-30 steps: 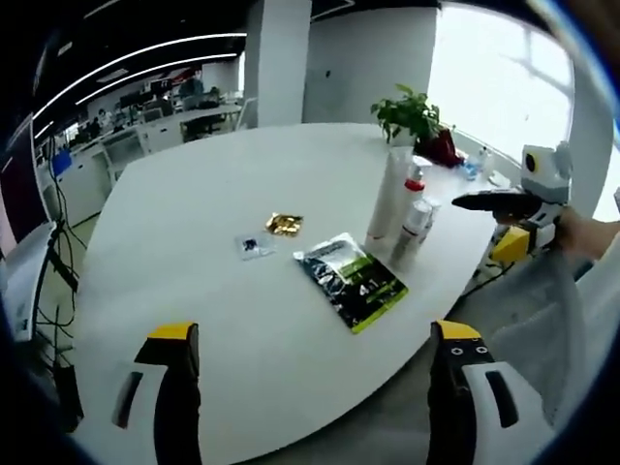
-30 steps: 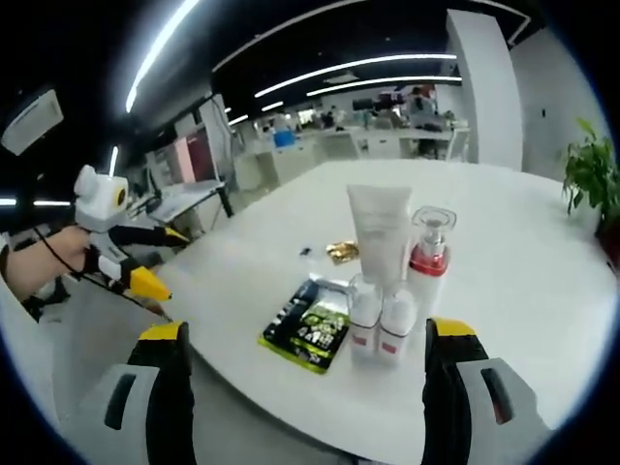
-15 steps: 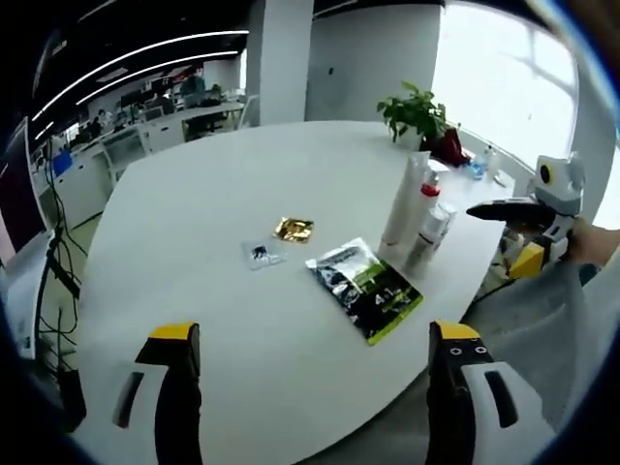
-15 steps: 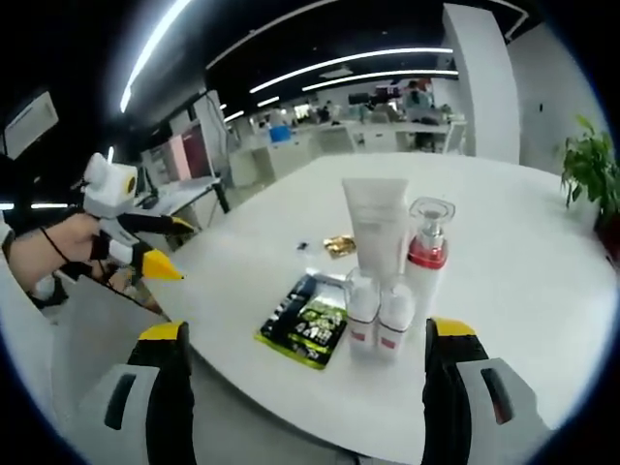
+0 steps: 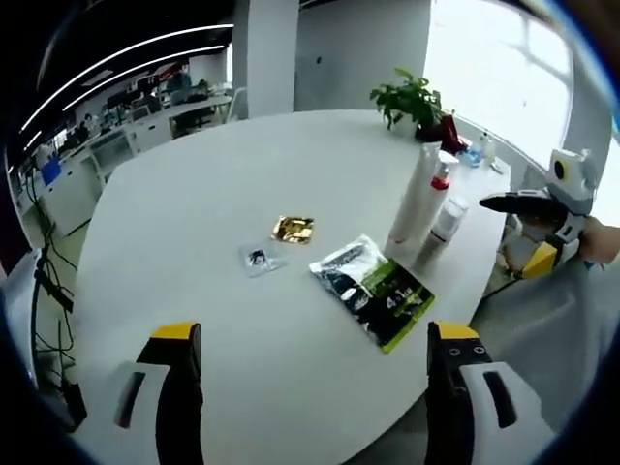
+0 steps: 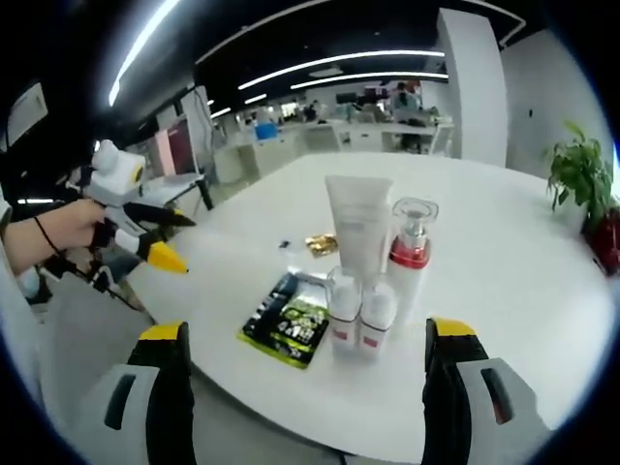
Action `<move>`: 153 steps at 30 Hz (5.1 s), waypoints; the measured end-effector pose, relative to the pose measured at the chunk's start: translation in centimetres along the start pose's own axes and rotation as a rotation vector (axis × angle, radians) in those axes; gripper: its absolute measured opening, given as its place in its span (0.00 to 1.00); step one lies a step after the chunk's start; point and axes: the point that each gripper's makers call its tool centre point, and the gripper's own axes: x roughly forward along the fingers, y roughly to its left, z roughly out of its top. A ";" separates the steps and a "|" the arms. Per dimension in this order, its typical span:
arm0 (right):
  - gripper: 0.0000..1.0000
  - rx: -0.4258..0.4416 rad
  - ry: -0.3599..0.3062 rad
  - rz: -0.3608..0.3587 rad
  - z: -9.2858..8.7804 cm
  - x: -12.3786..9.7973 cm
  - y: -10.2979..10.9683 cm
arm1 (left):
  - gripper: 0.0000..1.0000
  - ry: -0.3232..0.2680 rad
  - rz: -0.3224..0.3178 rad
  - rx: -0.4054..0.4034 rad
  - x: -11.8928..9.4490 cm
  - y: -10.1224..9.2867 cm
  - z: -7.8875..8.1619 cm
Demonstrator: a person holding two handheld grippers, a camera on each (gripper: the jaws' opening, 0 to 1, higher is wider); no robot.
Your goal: Arrange the skincare products in the storage area until every visible bottle or jar stands upright without overlapping.
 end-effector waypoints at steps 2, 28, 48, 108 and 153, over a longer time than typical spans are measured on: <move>0.99 -0.005 0.003 -0.015 -0.1 0.0 -0.2 | 0.87 0.012 0.004 -0.012 0.6 0.2 0.2; 0.99 -0.061 0.051 -0.066 -0.7 0.4 -0.4 | 0.80 0.058 0.110 -0.143 8.3 3.5 1.6; 0.99 -0.063 0.064 -0.104 -1.0 0.4 -0.8 | 0.72 0.110 0.232 -0.263 13.3 6.9 2.7; 0.99 -0.065 0.043 -0.139 -0.9 0.4 -1.7 | 0.36 0.094 0.288 -0.247 14.3 7.9 2.2; 0.98 -0.157 0.002 -0.088 0.1 0.4 -0.4 | 0.36 0.133 0.297 -0.348 7.2 1.8 -3.7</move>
